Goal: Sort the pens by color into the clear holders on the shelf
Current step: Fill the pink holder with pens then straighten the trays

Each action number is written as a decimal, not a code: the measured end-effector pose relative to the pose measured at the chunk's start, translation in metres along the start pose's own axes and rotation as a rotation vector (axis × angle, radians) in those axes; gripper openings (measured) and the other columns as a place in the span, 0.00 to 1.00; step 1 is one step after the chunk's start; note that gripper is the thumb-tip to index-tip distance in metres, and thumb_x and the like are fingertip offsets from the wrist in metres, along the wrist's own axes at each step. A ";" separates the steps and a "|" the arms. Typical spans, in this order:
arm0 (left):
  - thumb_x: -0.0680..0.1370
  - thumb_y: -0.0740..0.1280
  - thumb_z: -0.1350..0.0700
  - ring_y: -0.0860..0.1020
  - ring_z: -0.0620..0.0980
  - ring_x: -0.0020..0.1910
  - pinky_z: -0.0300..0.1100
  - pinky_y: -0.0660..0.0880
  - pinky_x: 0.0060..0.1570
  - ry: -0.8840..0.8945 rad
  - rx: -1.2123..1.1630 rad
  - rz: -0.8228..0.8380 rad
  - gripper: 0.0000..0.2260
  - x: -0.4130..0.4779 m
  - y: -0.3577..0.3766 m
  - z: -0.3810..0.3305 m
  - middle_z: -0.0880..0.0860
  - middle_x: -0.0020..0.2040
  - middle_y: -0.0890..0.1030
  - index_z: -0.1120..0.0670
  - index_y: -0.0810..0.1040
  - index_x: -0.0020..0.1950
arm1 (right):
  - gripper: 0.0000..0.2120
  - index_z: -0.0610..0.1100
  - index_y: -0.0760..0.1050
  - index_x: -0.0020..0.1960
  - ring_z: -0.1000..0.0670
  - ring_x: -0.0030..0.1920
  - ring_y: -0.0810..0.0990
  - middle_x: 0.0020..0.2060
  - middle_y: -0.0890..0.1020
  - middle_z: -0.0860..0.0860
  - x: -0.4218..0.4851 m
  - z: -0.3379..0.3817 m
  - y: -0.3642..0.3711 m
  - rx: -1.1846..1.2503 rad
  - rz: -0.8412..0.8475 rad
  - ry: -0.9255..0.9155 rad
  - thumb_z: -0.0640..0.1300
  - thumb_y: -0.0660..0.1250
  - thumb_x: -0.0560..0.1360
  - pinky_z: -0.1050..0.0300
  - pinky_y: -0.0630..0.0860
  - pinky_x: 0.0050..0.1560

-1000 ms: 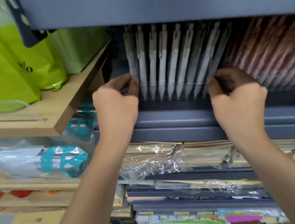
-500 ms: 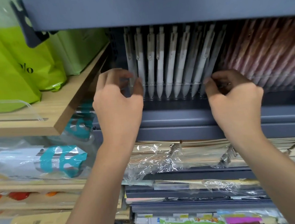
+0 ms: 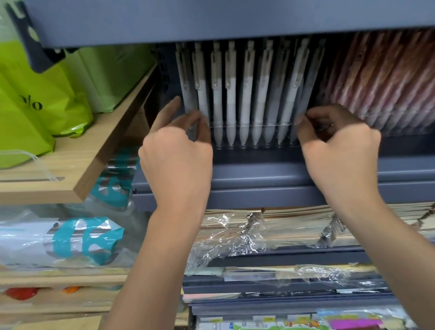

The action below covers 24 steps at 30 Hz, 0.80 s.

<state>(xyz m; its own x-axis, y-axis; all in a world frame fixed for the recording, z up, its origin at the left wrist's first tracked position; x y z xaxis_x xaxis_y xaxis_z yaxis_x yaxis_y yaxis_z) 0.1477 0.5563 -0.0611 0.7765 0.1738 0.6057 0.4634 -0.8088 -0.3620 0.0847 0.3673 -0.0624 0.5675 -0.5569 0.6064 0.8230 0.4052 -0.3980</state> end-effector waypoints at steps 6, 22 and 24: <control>0.77 0.71 0.55 0.81 0.51 0.53 0.41 0.75 0.53 -0.019 -0.003 -0.022 0.07 0.000 0.003 -0.004 0.50 0.61 0.83 0.53 0.87 0.52 | 0.07 0.46 0.81 0.50 0.56 0.37 0.78 0.36 0.80 0.56 0.000 0.001 0.000 0.004 0.007 -0.020 0.49 0.69 0.76 0.73 0.68 0.39; 0.72 0.75 0.53 0.81 0.50 0.47 0.49 0.79 0.52 -0.176 -0.145 -0.079 0.04 0.000 0.007 -0.006 0.48 0.53 0.83 0.51 0.86 0.44 | 0.09 0.45 0.82 0.52 0.50 0.38 0.79 0.40 0.84 0.49 0.000 -0.002 -0.001 -0.034 0.011 -0.053 0.48 0.66 0.77 0.66 0.67 0.41; 0.73 0.75 0.53 0.80 0.50 0.48 0.49 0.78 0.52 -0.169 -0.140 -0.078 0.04 0.000 0.007 -0.006 0.48 0.53 0.83 0.51 0.86 0.45 | 0.09 0.46 0.82 0.51 0.50 0.37 0.79 0.39 0.84 0.49 0.000 -0.001 -0.001 -0.025 0.013 -0.040 0.48 0.66 0.77 0.65 0.67 0.40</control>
<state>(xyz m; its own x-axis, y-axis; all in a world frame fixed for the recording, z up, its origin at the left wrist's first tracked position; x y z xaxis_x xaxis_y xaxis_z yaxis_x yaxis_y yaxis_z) 0.1481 0.5475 -0.0591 0.8066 0.3209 0.4964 0.4700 -0.8574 -0.2095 0.0843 0.3658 -0.0630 0.5772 -0.5218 0.6281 0.8162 0.3941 -0.4225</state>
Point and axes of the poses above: each hand's wrist, its own x-axis towards the middle knuckle, its own y-axis out of the palm, z = x × y, the point moved 1 cm from there along x, towards the middle knuckle
